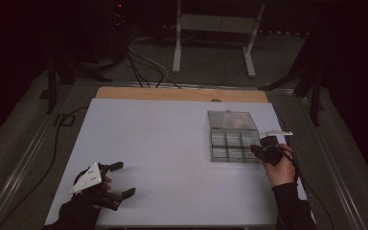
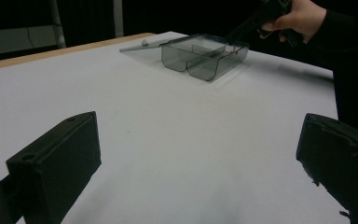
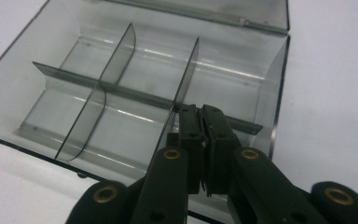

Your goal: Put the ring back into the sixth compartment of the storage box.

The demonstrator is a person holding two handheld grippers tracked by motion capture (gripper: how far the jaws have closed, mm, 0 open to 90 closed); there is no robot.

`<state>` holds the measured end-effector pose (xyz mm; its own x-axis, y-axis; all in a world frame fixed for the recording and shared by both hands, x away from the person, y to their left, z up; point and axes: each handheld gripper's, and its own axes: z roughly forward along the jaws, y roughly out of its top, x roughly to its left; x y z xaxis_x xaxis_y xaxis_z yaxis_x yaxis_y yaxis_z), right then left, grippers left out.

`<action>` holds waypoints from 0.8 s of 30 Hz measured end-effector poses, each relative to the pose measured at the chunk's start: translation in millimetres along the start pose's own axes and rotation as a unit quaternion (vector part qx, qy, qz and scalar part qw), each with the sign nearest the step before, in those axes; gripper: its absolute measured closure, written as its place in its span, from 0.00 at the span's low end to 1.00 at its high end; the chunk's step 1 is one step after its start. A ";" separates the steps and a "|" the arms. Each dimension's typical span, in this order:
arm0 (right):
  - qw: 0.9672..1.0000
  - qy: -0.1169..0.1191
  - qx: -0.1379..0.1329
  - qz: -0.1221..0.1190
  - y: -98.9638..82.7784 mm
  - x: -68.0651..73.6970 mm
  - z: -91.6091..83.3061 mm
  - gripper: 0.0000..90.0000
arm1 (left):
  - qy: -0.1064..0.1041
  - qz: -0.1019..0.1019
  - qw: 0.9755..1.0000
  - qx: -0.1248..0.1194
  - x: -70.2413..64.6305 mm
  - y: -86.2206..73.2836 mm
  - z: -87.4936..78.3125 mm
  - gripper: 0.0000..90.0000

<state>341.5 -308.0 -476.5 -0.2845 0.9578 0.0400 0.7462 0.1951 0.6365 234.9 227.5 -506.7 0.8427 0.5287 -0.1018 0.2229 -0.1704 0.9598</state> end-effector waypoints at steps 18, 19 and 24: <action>0.998 0.044 -0.055 0.003 4.5 -0.2 -16.0 0.37 | 0.000 0.000 1.000 0.001 -0.1 -0.1 0.1 0.01; 0.997 0.046 -0.061 0.003 4.7 0.0 -17.1 0.33 | 0.000 -0.001 1.000 0.000 -0.2 0.0 0.1 0.01; 0.995 0.063 -0.074 -0.009 4.8 2.5 -21.5 0.23 | 0.000 -0.002 1.000 -0.001 0.0 0.8 1.2 0.01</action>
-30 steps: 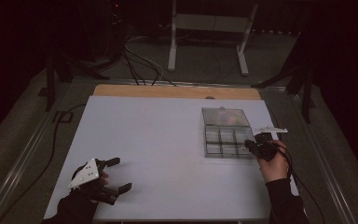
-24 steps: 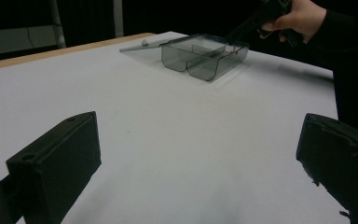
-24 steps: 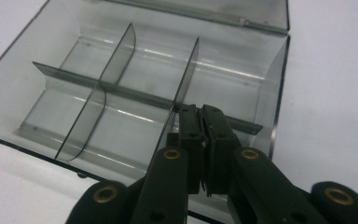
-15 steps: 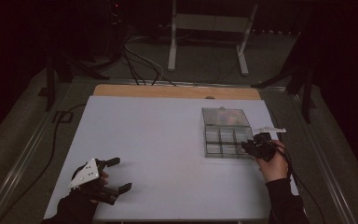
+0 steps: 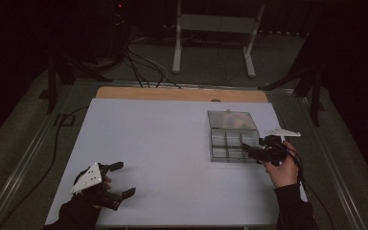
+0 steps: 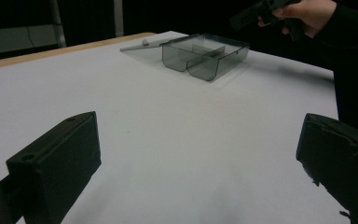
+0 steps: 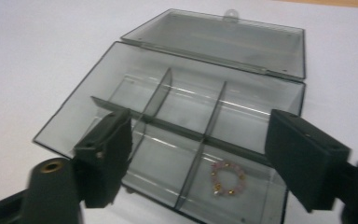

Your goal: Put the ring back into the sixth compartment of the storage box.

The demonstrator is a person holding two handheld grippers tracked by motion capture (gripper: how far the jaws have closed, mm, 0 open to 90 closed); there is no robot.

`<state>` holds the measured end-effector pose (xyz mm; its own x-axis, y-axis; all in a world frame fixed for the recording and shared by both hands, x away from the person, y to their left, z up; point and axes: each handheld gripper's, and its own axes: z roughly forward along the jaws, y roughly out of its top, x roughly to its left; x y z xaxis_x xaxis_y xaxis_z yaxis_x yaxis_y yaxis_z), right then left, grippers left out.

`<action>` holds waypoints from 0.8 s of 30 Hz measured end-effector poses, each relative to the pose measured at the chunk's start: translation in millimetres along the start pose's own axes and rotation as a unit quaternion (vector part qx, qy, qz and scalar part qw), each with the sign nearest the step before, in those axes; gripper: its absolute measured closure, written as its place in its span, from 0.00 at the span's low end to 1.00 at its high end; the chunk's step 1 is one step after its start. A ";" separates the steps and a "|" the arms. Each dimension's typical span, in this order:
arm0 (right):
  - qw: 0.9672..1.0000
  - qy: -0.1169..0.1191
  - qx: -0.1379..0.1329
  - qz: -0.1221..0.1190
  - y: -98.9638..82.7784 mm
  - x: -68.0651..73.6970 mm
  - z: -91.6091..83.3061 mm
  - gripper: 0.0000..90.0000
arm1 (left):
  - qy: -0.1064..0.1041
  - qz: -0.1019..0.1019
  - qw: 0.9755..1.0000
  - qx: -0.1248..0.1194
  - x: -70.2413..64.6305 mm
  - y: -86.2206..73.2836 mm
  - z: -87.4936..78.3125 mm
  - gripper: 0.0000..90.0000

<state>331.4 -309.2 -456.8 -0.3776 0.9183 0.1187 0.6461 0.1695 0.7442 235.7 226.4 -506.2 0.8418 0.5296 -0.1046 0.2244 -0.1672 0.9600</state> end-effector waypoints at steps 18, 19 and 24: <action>0.998 0.062 -0.021 -0.011 3.0 8.6 -7.7 0.01 | 0.000 0.000 1.000 0.003 0.0 0.2 1.7 0.01; 0.998 0.060 -0.024 -0.016 2.7 9.9 -8.6 0.01 | 0.001 0.001 1.000 0.004 0.0 0.0 1.1 0.01; 0.998 0.057 -0.028 -0.025 0.4 14.5 -13.6 0.01 | -0.001 0.001 1.000 0.003 -0.4 -0.5 0.6 0.01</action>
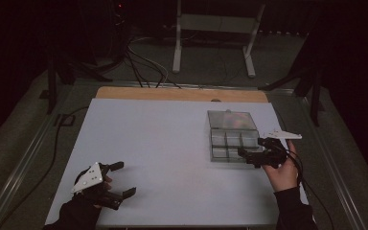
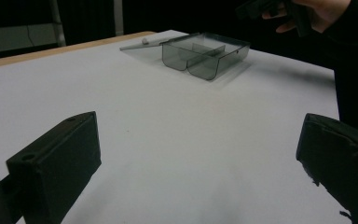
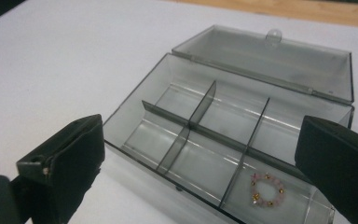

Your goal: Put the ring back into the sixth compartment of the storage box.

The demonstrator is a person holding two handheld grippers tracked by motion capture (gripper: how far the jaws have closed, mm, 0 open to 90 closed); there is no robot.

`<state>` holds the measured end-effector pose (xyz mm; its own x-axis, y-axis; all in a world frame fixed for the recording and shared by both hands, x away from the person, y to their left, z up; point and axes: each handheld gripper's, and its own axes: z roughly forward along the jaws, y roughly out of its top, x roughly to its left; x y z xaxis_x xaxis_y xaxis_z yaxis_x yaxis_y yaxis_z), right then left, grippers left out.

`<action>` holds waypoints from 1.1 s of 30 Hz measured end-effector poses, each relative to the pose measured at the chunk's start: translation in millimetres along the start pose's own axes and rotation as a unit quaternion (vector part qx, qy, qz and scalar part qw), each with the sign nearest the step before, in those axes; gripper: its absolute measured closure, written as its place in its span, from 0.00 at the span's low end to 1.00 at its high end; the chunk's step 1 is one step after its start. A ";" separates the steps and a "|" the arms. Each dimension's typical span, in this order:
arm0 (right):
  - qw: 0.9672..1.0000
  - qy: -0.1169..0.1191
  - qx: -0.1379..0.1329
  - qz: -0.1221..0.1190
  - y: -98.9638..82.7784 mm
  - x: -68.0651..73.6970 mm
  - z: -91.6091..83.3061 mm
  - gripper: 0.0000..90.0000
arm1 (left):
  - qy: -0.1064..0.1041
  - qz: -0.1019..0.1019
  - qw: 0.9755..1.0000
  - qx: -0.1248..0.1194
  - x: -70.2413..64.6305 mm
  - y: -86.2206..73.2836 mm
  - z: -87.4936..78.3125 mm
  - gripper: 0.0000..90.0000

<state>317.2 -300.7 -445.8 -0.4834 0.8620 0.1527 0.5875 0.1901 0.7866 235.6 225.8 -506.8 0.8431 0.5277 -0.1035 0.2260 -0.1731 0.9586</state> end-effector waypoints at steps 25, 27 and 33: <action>1.000 -0.003 0.027 -0.007 -53.3 10.3 -15.8 0.01 | -0.001 0.002 1.000 -0.001 -0.4 0.1 -1.3 0.01; 1.000 -0.001 0.031 -0.008 -60.6 10.5 -17.2 0.01 | -0.002 0.002 1.000 -0.001 -0.4 0.0 -1.3 0.01; 0.999 0.002 0.036 -0.007 -74.4 11.6 -18.2 0.01 | -0.002 0.002 1.000 0.000 -0.5 0.0 -1.2 0.01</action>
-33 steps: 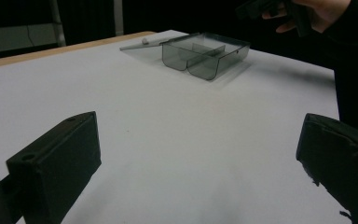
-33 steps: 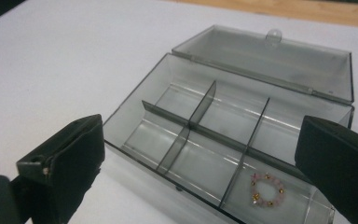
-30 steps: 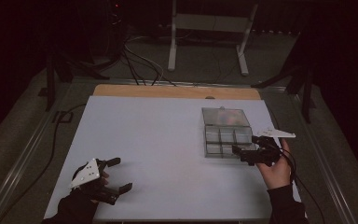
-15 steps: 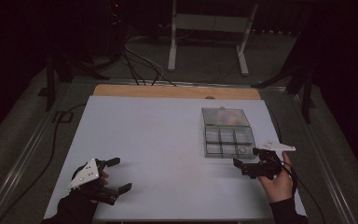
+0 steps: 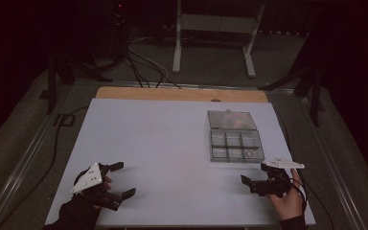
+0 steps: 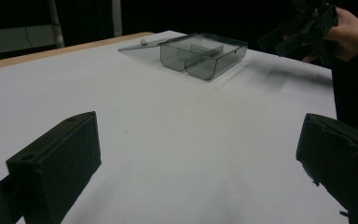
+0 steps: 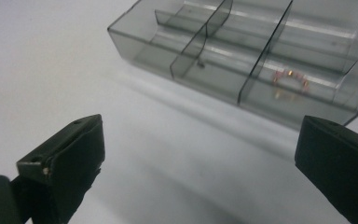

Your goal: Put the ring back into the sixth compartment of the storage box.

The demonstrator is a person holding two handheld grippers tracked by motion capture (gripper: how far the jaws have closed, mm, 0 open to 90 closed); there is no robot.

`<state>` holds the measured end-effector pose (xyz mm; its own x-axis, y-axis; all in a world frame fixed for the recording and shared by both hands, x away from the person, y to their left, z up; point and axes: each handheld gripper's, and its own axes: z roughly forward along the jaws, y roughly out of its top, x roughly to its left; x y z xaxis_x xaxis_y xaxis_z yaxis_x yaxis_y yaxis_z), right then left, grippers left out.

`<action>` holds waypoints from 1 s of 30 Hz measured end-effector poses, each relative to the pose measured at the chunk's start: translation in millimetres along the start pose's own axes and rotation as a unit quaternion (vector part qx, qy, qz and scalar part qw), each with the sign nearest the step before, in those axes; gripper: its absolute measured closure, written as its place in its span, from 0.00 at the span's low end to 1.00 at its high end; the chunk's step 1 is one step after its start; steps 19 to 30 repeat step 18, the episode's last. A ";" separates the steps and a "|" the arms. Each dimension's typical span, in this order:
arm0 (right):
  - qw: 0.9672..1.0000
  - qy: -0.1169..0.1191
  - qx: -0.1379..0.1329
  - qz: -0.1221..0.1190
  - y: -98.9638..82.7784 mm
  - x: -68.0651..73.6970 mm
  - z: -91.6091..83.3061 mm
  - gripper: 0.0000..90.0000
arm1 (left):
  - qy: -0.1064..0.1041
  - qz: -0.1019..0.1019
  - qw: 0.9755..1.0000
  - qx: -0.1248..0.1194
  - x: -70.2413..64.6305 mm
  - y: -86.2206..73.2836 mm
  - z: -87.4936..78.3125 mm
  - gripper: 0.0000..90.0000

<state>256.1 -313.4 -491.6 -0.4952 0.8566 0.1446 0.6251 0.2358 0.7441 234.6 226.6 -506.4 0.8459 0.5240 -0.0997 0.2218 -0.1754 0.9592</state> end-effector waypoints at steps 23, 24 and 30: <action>1.000 0.013 -0.002 0.008 -18.9 -3.7 1.9 0.01 | 0.000 0.001 1.000 0.003 0.2 -0.3 1.5 0.01; 1.000 0.013 -0.002 0.008 -18.9 -3.7 1.9 0.01 | 0.000 0.001 1.000 0.003 0.2 -0.3 1.5 0.01; 1.000 0.013 -0.002 0.008 -18.9 -3.7 1.9 0.01 | 0.000 0.001 1.000 0.003 0.2 -0.3 1.5 0.01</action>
